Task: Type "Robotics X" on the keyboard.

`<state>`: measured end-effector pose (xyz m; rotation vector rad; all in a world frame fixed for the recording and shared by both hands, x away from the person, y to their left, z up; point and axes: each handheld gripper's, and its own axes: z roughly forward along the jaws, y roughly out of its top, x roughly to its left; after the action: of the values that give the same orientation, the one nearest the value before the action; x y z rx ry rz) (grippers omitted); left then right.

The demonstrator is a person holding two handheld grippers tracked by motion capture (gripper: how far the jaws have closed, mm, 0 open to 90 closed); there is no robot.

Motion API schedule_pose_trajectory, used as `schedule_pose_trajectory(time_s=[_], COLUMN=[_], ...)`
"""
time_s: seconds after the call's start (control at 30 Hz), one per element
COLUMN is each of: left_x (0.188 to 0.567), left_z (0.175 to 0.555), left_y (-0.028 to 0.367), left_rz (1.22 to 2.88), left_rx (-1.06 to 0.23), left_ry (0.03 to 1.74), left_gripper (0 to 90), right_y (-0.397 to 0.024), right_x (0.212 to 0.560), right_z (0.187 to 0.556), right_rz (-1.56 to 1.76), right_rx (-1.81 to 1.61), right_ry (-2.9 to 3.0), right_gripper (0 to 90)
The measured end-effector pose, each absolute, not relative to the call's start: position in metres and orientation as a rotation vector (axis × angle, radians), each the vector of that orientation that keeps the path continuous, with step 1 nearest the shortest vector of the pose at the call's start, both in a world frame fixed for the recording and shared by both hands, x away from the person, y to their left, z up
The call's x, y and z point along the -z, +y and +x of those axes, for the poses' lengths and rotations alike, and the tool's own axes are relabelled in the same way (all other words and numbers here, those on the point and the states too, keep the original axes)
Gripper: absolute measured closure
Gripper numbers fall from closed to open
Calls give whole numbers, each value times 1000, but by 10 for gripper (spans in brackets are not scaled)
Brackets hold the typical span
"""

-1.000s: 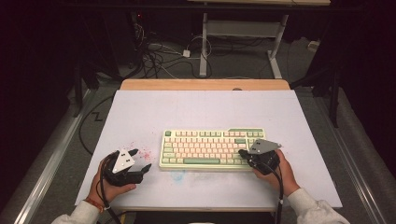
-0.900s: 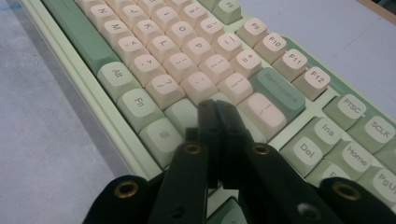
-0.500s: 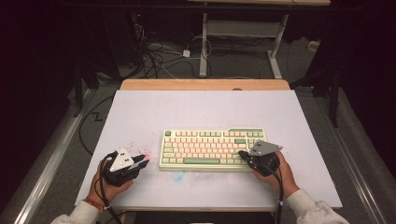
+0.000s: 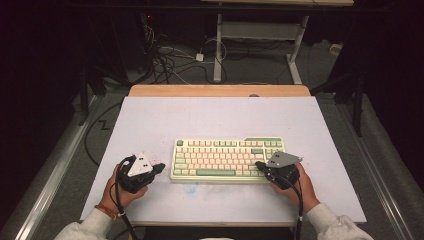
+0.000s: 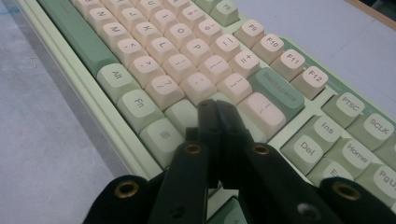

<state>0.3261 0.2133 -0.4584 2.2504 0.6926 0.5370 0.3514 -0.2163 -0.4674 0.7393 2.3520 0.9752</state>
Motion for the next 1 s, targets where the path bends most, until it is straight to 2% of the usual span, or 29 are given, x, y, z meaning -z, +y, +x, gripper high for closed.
schedule_pose_trajectory(time_s=[0.27,0.43,1.0], left_x=[449,445,443], left_z=[343,359,393], left_y=[191,169,109], left_rz=[2275,2319,2381], left_rx=[-533,-468,-441], left_ry=[650,608,536], left_gripper=[880,880,880], right_y=[-216,-216,-216], right_x=[467,467,467], right_z=[351,351,351], right_rz=[729,729,727], right_rx=[-963,-965,-964], right_ry=[2350,2351,2352], right_gripper=[900,900,900])
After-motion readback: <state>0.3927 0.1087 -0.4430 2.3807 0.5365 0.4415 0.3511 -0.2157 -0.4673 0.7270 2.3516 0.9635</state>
